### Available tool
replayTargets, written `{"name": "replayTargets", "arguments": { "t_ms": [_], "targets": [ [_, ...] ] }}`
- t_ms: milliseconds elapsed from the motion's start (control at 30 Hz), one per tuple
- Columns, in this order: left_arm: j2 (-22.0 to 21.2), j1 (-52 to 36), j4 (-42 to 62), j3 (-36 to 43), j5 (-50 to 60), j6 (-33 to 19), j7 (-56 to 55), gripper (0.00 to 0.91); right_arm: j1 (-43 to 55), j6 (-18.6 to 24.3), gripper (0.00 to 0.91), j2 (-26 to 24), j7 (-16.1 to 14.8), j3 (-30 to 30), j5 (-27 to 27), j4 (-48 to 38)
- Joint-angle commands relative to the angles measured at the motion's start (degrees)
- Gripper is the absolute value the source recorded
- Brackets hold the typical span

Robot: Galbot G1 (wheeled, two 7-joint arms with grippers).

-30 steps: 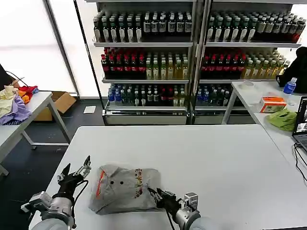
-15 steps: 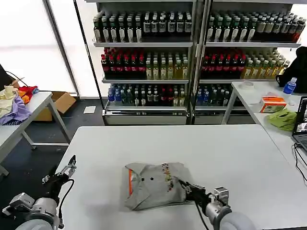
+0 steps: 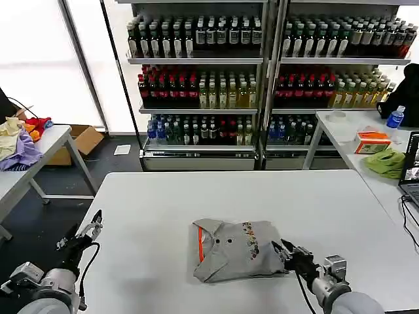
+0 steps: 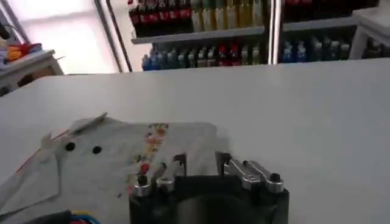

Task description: Fold and organize the clothes.

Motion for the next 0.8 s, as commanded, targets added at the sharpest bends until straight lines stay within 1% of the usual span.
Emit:
{"name": "replayTargets", "arguments": {
  "t_ms": [33, 67, 100, 133, 200, 233, 367, 400, 467, 500, 533, 600, 667, 733, 800],
  "targets": [
    [-0.3, 0.5, -0.8, -0.1, -1.6, 0.2, 0.0, 0.907, 1.2, 5.0, 0.907, 3.3, 0.6, -2.2, -6.3, 2.9],
    [-0.4, 0.5, -1.2, 0.1, -1.6, 0.2, 0.0, 0.907, 3.0, 5.1, 0.907, 4.7, 1.2, -4.9, -7.6, 2.8],
    [-0.5, 0.6, -1.3, 0.2, -1.6, 0.2, 0.0, 0.907, 5.9, 5.1, 0.907, 6.0, 2.3, -9.4, -10.0, 2.0],
    [-0.6, 0.8, -1.5, 0.4, -1.6, 0.2, 0.1, 0.907, 8.2, 4.9, 0.907, 7.9, 3.2, -12.3, -11.5, 1.3],
    [-0.6, 1.0, -1.4, 0.5, -1.4, 0.2, 0.2, 0.907, 12.8, 4.0, 0.907, 10.6, 6.1, -19.4, -16.5, -2.1],
    [-0.7, 1.1, -1.4, 0.5, -1.3, 0.1, 0.2, 0.907, 14.7, 4.1, 0.907, 12.5, 7.4, -23.9, -18.7, -4.9],
    [-0.7, 2.1, -1.5, 0.0, -0.9, -0.1, 0.6, 0.907, 17.7, 3.4, 0.907, 16.3, 9.2, -31.4, -21.5, -12.4],
    [-0.6, 2.4, -1.5, -0.1, -0.9, -0.2, 0.7, 0.907, 17.9, 2.6, 0.907, 16.5, 9.5, -31.9, -22.0, -13.3],
    [-0.6, 3.0, -1.5, -0.5, -0.9, -0.5, 0.9, 0.907, 18.6, -1.2, 0.907, 16.4, 10.5, -32.7, -23.3, -15.6],
    [-0.6, 3.1, -1.5, -0.6, -0.9, -0.5, 0.9, 0.907, 18.7, -1.8, 0.907, 16.1, 10.7, -32.6, -23.5, -15.9],
    [-0.7, 3.3, -1.5, -0.6, -0.9, -0.6, 0.9, 0.907, 18.7, -2.2, 0.907, 15.4, 11.1, -32.5, -24.1, -16.8],
    [-0.8, 3.3, -1.4, -0.7, -0.9, -0.7, 1.0, 0.907, 18.6, -2.1, 0.907, 14.7, 10.7, -31.9, -25.2, -17.1],
    [-1.0, 3.1, -1.3, -0.7, -0.9, -0.7, 1.0, 0.907, 18.2, -2.0, 0.907, 13.3, 10.6, -30.2, -23.4, -14.9],
    [-1.0, 2.8, -1.2, -0.5, -0.9, -0.7, 1.0, 0.907, 17.5, 0.3, 0.907, 12.0, 10.1, -28.1, -20.3, -12.0],
    [-1.0, 2.7, -1.3, -0.2, -0.7, -0.7, 1.0, 0.907, 15.9, 5.8, 0.907, 10.4, 8.9, -23.7, -16.6, -6.8]
  ]
}}
